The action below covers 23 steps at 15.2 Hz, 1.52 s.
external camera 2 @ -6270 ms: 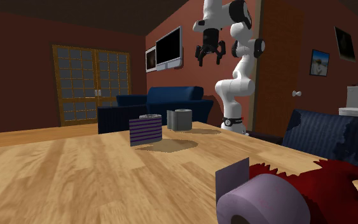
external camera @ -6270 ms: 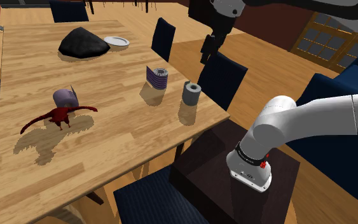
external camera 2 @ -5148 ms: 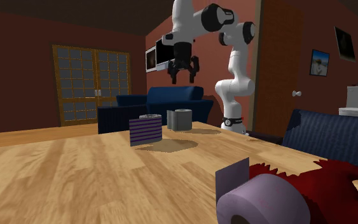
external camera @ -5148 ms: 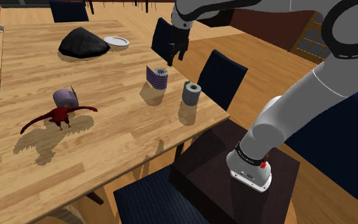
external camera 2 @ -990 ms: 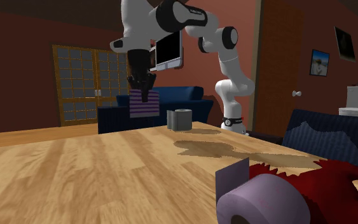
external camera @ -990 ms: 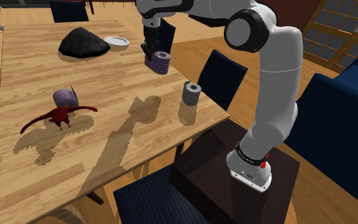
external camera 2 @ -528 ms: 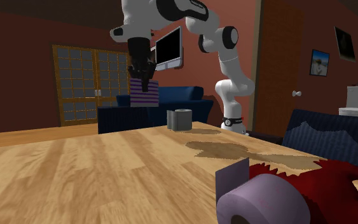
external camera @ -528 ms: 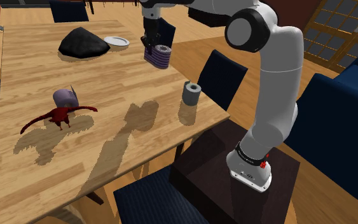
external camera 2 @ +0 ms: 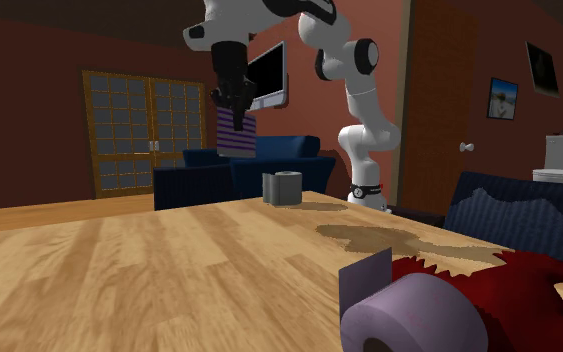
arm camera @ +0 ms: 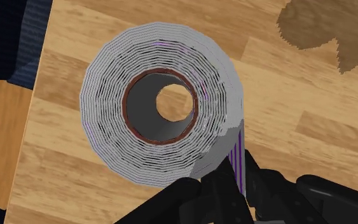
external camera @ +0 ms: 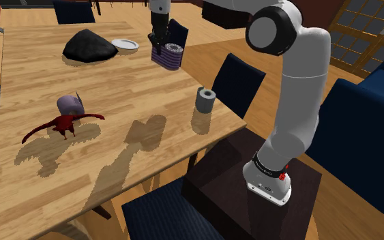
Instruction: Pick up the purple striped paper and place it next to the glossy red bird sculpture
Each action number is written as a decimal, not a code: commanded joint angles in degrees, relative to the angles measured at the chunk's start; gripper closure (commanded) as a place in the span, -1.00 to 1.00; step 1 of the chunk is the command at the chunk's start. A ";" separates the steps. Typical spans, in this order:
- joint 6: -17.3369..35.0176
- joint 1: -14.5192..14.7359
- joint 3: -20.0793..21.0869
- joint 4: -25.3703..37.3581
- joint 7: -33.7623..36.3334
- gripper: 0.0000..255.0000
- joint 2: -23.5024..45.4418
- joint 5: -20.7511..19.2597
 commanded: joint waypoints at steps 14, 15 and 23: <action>7.08 10.67 6.33 -20.98 16.68 1.00 -14.81 -0.43; 7.32 11.36 6.87 -21.66 17.90 1.00 -15.33 -0.42; 8.62 16.98 11.43 -24.56 28.04 1.00 -17.50 -0.39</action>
